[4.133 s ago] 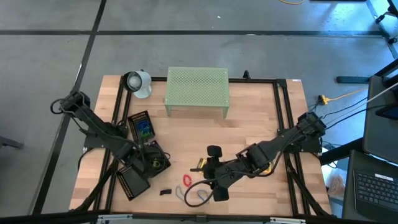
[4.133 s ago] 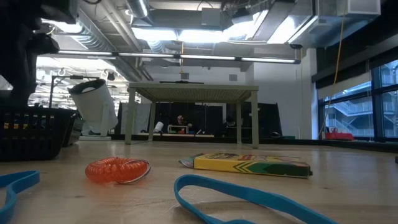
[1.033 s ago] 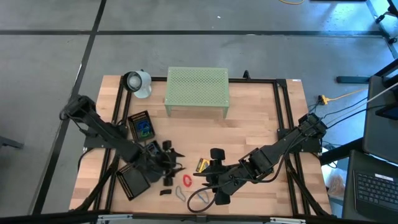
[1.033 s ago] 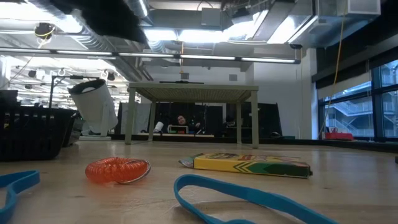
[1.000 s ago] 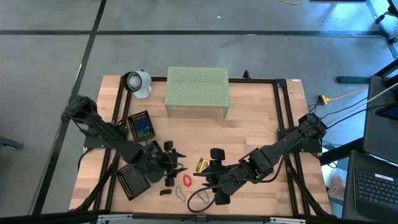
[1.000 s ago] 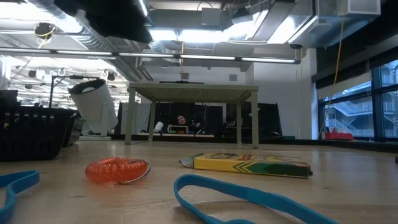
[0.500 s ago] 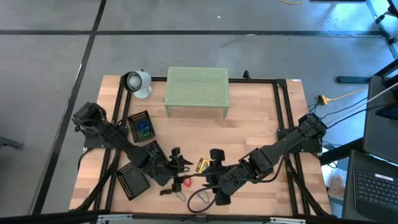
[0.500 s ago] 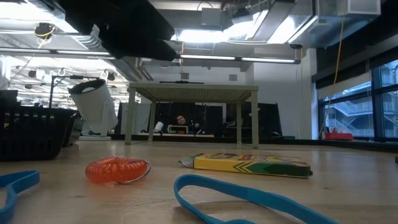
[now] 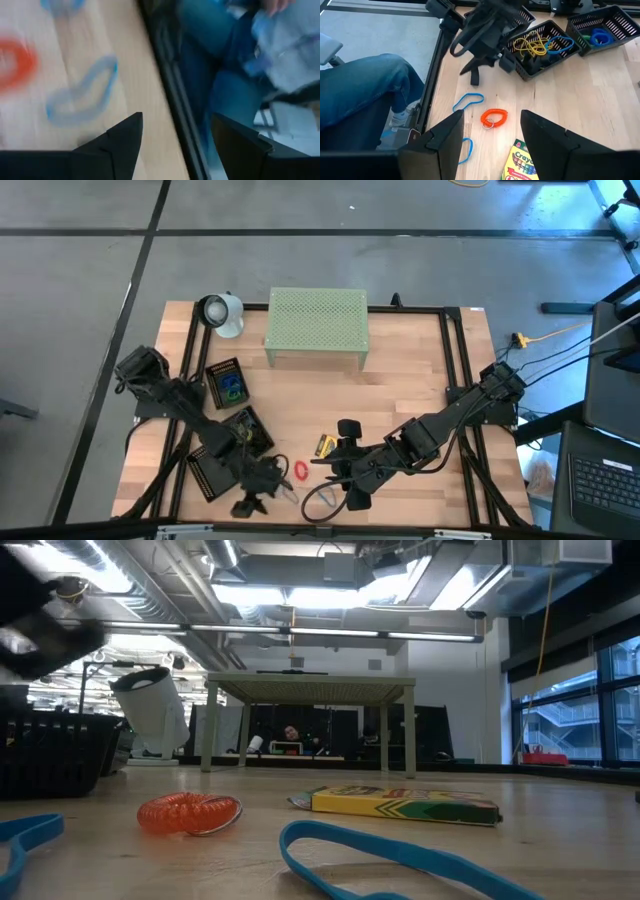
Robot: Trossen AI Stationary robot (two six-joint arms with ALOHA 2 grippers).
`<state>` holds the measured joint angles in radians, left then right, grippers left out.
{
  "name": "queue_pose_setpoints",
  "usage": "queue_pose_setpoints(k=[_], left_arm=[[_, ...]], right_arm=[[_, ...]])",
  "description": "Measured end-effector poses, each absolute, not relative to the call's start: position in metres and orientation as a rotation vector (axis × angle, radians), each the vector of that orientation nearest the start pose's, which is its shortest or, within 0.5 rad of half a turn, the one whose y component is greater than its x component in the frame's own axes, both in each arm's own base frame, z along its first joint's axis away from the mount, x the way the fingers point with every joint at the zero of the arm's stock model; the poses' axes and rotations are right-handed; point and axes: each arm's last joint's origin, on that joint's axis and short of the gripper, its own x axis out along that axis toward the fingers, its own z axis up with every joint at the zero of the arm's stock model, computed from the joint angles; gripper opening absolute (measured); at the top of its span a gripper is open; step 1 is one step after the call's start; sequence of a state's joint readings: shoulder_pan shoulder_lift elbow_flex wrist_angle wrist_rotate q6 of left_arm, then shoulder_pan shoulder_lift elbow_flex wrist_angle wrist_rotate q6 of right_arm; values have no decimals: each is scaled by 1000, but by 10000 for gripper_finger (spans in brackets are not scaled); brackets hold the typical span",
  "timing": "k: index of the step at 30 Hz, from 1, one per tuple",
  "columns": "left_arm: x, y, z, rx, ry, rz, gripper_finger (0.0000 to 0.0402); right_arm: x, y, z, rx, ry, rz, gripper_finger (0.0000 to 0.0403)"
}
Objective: Pick & Place Office Desk Supplies
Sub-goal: Put the black rubber band into the middle black bin
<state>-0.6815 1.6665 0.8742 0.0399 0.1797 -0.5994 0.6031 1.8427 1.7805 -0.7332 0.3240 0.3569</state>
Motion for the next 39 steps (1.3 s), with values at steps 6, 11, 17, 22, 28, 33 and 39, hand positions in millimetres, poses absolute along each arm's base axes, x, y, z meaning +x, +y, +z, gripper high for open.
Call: queue_pose_setpoints(k=[6, 11, 17, 22, 28, 33, 39], left_arm=[[233, -215, 156, -271, 1110, -422, 229], [231, -214, 155, -152, 1059, -378, 229], [228, -216, 150, -39, 1026, -330, 229], [230, -222, 139, 7, 1048, -325, 229], [238, -229, 132, 106, 1115, -319, 228], [242, -233, 133, 156, 1172, -295, 210], [247, -238, 141, 229, 1143, -317, 116]], right_arm=[[339, 223, 334, -17, 745, 133, 199], [339, 223, 334, -16, 745, 133, 199], [339, 223, 334, -15, 746, 135, 199], [339, 223, 334, -16, 746, 135, 199], [339, 223, 334, -15, 746, 135, 199], [339, 223, 334, -15, 746, 135, 199], [339, 223, 334, -16, 746, 135, 199]])
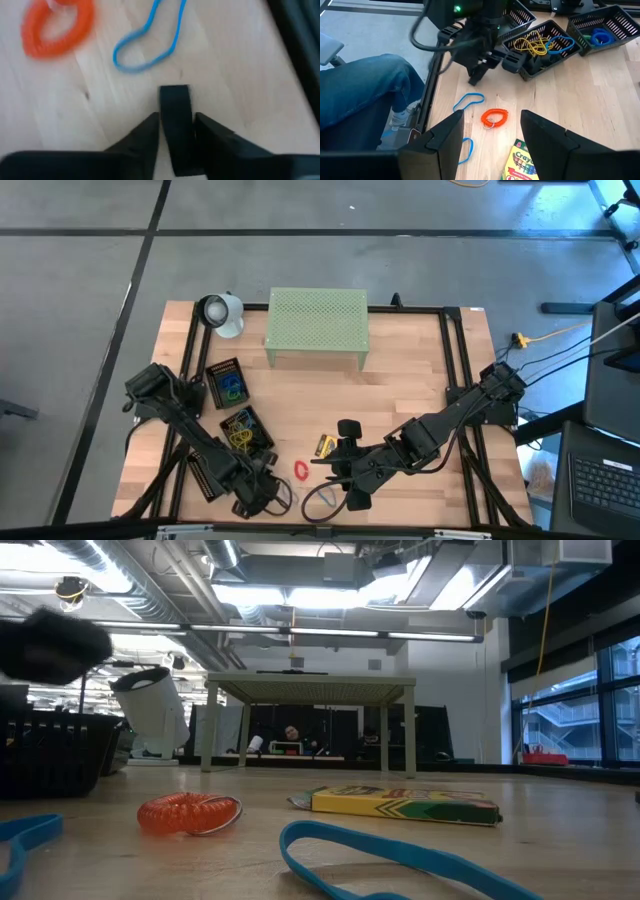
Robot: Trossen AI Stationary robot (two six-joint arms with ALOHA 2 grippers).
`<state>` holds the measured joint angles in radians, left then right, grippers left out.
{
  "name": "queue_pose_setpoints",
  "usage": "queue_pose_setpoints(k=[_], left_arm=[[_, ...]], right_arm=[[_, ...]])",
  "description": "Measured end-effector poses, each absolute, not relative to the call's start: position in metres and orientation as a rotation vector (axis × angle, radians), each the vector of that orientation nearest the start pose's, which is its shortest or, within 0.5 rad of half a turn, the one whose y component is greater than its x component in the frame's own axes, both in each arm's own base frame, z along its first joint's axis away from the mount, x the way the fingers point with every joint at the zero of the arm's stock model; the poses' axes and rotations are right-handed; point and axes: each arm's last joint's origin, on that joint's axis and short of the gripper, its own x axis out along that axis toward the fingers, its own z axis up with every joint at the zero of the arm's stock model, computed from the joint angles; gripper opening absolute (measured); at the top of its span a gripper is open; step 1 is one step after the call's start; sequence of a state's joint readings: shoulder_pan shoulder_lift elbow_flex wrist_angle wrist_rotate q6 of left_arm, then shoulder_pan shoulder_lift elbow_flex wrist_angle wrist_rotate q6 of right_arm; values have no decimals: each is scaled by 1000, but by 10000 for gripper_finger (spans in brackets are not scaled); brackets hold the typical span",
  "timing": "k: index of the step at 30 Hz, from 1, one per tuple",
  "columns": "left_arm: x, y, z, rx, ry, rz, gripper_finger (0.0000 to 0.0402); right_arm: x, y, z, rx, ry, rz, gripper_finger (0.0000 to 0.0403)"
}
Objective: Pick & Place Office Desk Supplies
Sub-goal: Put the black rubber band into the middle black bin
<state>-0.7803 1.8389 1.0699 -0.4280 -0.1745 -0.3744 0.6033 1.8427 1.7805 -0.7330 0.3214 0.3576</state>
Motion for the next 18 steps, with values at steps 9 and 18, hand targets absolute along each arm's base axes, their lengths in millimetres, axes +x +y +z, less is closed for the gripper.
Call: queue_pose_setpoints(k=[9, 18], left_arm=[[263, -243, 187, 347, 1135, -238, 6], [258, -244, 205, 222, 1224, -120, 11]], right_arm=[[339, 223, 334, -15, 746, 135, 199], [339, 223, 334, -16, 746, 134, 199]])
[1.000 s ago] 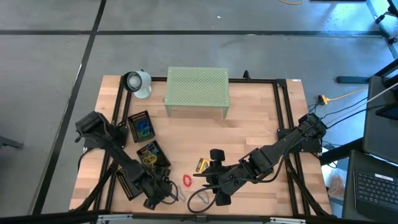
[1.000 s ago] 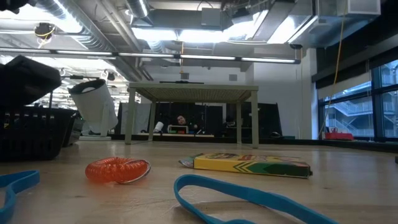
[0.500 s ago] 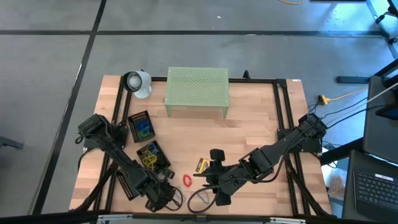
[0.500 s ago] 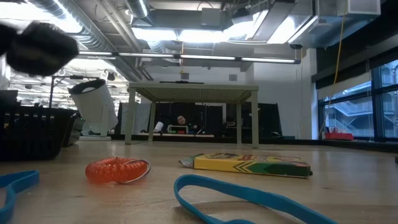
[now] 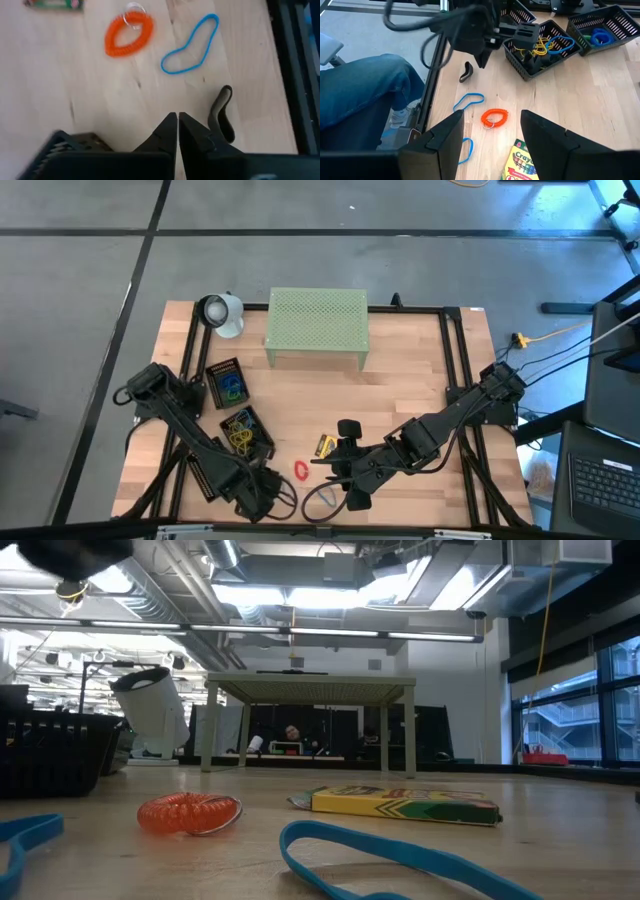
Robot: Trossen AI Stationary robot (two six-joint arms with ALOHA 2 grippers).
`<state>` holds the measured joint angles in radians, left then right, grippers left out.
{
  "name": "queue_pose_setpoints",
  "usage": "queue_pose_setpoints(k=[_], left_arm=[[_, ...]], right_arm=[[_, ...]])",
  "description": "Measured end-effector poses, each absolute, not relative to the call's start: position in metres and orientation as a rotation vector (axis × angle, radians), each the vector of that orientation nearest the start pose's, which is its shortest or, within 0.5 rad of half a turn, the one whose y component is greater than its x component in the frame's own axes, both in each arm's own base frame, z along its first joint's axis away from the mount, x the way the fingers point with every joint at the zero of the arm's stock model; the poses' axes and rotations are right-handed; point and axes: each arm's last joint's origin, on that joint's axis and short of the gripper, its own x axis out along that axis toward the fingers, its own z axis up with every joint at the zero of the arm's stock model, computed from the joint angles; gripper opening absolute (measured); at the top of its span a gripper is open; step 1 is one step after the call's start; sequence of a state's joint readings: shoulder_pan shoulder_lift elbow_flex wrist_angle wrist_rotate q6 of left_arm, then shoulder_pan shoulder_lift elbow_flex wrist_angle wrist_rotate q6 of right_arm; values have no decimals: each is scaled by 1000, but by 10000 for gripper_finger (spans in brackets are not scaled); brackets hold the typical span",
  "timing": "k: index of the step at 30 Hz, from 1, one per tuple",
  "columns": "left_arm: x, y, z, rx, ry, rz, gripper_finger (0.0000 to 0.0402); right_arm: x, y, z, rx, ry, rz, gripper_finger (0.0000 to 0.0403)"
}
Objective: Pick & Place Office Desk Supplies
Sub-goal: Put the black rubber band into the middle black bin
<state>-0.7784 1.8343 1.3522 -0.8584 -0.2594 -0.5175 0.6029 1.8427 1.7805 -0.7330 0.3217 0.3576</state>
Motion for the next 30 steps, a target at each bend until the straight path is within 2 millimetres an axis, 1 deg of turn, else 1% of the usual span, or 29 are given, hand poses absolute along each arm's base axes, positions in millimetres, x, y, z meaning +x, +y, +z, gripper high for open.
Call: queue_pose_setpoints(k=[5, 8, 11, 15, 19, 22, 25, 28, 30], left_arm=[[254, -244, 189, 154, 1279, -146, 47], [256, -247, 183, 66, 1249, -165, 78], [258, -253, 180, 23, 1214, -204, 110], [257, -258, 170, 39, 1229, -211, 146], [256, -261, 163, 73, 1237, -214, 170], [258, -263, 157, 87, 1233, -224, 179], [261, -265, 150, 84, 1236, -227, 177], [261, -265, 145, 82, 1252, -224, 162], [261, -265, 145, 67, 1256, -209, 144]], right_arm=[[339, 223, 334, -16, 745, 134, 199], [339, 223, 335, -16, 745, 133, 199], [339, 223, 335, -16, 744, 132, 199], [340, 223, 335, -15, 741, 133, 199], [340, 223, 335, -13, 739, 134, 199], [340, 223, 335, -13, 739, 133, 199], [340, 223, 335, -13, 738, 134, 199], [340, 223, 335, -13, 738, 134, 199], [340, 223, 335, -13, 739, 134, 199]])
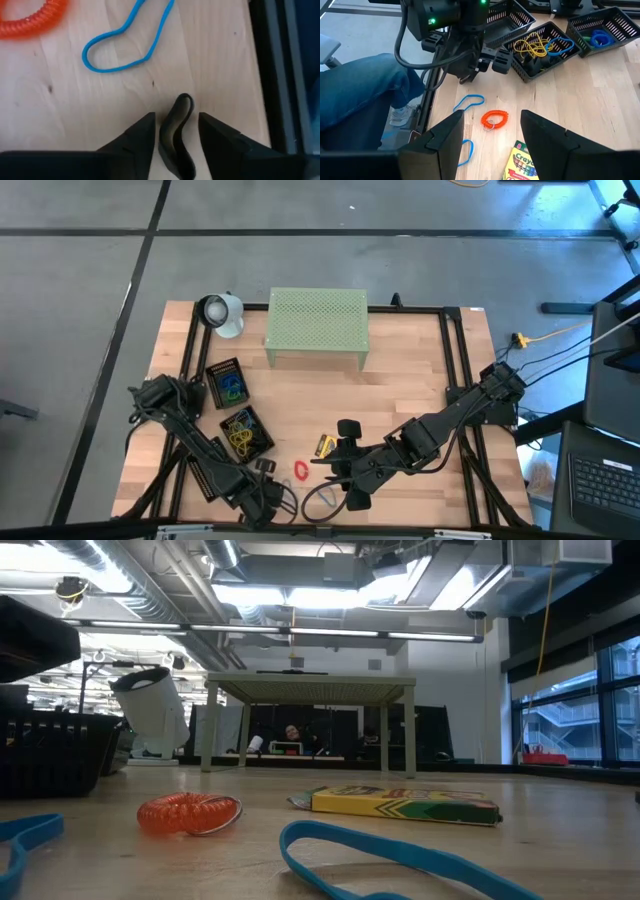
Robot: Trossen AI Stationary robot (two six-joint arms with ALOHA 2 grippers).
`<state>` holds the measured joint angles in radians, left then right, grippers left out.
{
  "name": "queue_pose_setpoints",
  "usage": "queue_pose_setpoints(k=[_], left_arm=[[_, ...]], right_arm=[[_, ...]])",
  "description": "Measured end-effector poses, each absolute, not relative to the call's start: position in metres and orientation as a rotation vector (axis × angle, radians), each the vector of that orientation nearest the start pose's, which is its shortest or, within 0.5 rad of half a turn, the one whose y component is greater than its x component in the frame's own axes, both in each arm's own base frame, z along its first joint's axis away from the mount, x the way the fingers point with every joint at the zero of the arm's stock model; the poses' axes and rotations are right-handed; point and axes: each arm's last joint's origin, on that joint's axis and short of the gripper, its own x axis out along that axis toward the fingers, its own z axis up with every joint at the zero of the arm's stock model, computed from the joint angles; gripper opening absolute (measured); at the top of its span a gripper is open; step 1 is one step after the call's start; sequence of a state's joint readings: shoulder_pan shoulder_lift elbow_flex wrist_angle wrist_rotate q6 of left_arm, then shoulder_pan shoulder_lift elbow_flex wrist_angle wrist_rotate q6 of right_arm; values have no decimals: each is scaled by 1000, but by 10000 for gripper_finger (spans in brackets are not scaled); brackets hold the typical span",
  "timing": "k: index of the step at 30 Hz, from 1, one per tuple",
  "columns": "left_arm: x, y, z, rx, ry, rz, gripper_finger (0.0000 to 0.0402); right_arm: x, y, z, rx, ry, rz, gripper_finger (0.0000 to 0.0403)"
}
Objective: Pick & Place Office Desk Supplies
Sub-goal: Put the black rubber band into the middle black bin
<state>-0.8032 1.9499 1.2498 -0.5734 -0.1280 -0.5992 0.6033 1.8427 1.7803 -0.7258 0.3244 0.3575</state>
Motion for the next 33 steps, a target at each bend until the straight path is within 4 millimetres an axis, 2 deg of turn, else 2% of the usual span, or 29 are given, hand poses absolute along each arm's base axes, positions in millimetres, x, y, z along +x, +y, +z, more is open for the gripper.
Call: queue_pose_setpoints(k=[3, 7, 8, 11, 13, 20, 23, 29, 33], left_arm=[[260, -266, 145, 57, 1256, -196, 99], [259, -266, 144, 62, 1255, -197, 20], [259, -266, 145, 57, 1257, -193, 12], [258, -266, 147, 55, 1260, -183, 6], [256, -266, 156, 82, 1272, -159, 5], [244, -247, 211, 185, 1279, 68, 5], [235, -232, 226, 213, 1263, 213, 5], [221, -201, 231, 254, 1360, 533, 5], [218, -189, 216, 303, 1439, 561, 5]], right_arm=[[340, 223, 335, -13, 738, 134, 199], [340, 223, 335, -13, 738, 134, 199], [340, 223, 335, -13, 738, 134, 199], [340, 223, 335, -13, 738, 134, 199], [340, 223, 335, -13, 739, 134, 199], [340, 223, 335, -13, 738, 135, 199], [340, 223, 335, -12, 736, 135, 199], [340, 223, 335, -11, 737, 137, 199], [340, 223, 335, -8, 732, 138, 199]])
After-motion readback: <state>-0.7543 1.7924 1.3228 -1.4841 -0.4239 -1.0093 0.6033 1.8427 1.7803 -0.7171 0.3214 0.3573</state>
